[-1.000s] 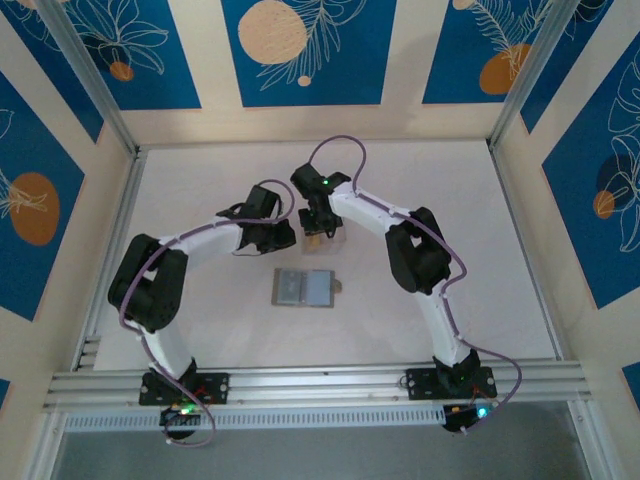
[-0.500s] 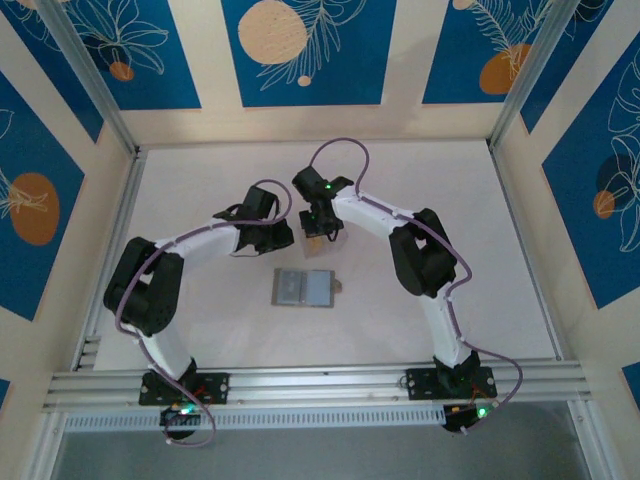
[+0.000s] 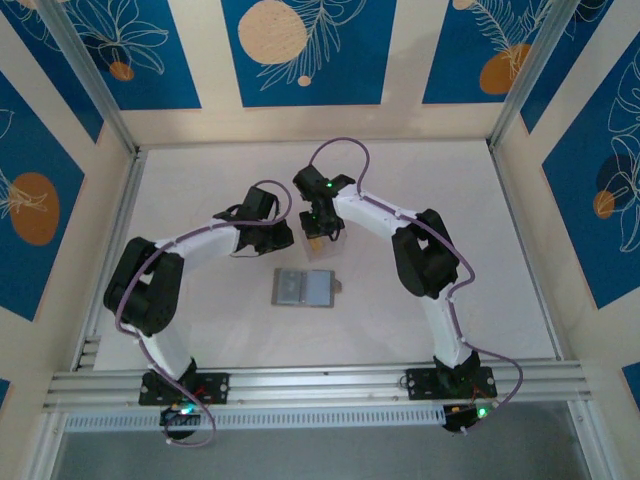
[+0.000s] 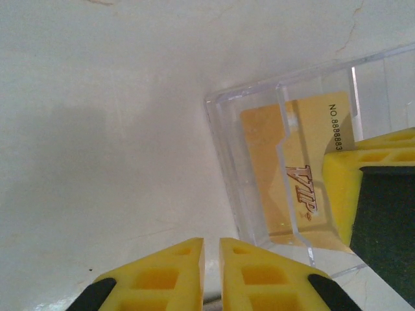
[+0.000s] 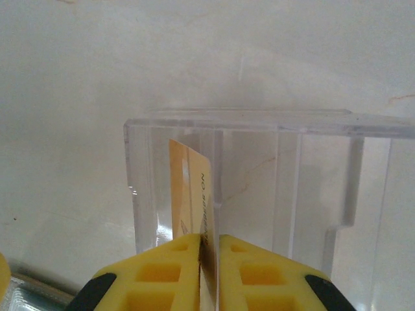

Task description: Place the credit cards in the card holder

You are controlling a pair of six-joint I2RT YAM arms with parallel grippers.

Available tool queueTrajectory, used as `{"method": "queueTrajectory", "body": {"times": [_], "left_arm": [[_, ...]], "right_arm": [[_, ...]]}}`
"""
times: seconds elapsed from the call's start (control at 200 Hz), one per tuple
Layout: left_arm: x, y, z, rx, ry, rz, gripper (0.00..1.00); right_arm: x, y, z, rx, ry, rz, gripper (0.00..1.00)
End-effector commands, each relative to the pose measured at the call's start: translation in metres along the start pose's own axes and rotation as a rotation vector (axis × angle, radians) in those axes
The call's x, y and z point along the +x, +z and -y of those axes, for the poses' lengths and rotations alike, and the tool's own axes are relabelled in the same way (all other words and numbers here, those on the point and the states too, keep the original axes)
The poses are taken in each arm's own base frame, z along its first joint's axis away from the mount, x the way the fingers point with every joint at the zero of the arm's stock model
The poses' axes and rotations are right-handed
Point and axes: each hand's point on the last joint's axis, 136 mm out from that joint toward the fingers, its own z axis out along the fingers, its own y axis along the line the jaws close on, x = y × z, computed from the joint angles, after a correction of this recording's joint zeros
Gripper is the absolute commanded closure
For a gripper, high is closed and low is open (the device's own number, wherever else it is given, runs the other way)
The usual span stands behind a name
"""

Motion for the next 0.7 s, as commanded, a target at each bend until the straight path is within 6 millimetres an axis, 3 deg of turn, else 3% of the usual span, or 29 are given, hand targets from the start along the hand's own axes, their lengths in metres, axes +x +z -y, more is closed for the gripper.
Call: {"method": "queueTrajectory", "body": {"times": [0.0, 0.245, 0.475, 0.69], "left_arm": [[-0.007, -0.002, 0.001, 0.014, -0.001, 0.018, 0.86], [-0.009, -0.001, 0.008, 0.038, 0.005, 0.009, 0.86], [-0.010, 0.000, 0.009, 0.045, 0.007, 0.007, 0.86], [-0.009, 0.002, 0.010, 0.050, 0.010, -0.001, 0.86]], "right_arm": [[-0.003, -0.024, -0.005, -0.037, -0.014, 0.013, 0.84], [-0.005, -0.029, -0.006, -0.136, 0.031, 0.009, 0.83], [-0.006, -0.034, -0.003, -0.150, 0.041, 0.013, 0.92], [-0.001, -0.026, -0.005, -0.128, 0.021, -0.013, 0.75]]}}
